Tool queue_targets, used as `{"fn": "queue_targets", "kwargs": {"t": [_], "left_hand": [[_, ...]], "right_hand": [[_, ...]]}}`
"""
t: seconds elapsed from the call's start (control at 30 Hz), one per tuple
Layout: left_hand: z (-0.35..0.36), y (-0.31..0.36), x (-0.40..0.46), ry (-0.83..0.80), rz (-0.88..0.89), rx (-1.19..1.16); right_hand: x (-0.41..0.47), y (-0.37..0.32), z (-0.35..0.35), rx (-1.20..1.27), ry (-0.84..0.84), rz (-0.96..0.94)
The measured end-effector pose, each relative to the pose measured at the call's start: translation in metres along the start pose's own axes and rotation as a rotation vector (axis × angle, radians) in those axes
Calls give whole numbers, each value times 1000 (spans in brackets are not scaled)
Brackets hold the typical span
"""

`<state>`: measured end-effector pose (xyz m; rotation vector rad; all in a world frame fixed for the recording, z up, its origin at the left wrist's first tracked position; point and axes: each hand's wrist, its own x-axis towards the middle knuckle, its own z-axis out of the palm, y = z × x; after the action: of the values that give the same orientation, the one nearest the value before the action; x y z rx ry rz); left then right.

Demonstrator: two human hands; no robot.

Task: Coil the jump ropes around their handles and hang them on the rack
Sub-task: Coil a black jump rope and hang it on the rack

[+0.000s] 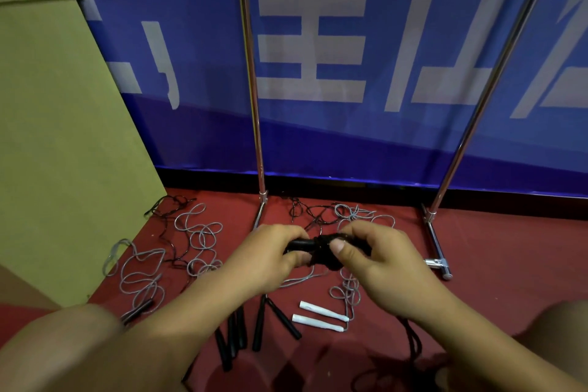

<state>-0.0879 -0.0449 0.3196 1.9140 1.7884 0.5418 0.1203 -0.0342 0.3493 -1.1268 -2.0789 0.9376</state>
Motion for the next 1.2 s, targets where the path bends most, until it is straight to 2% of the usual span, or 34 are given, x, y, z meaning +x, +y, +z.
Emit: {"fn": "queue_targets", "kwargs": {"t": [0.07,0.2,0.4,0.83,1.03,1.13,1.2], "left_hand": [[5,2,-2,-42,71,42],[4,7,-4,-93,154,135],[-2,11,-12,-186,219,70],[-25,16,-33,-164,308,-264],[-23,8,-25,-99,222,-673],[-21,6,-23,-34,138,-803],[-19,5,-21,10,98,-831]], "right_hand": [[3,3,-2,-77,70,-8],[7,9,-7,-431,183,-35],[15,14,-13,-533,209,12],[28,22,-28,-184,102,47],[25,29,-6,-219,93,40],[18,22,11,-238,77,32],[12,18,19,-239,-2,-20]]}}
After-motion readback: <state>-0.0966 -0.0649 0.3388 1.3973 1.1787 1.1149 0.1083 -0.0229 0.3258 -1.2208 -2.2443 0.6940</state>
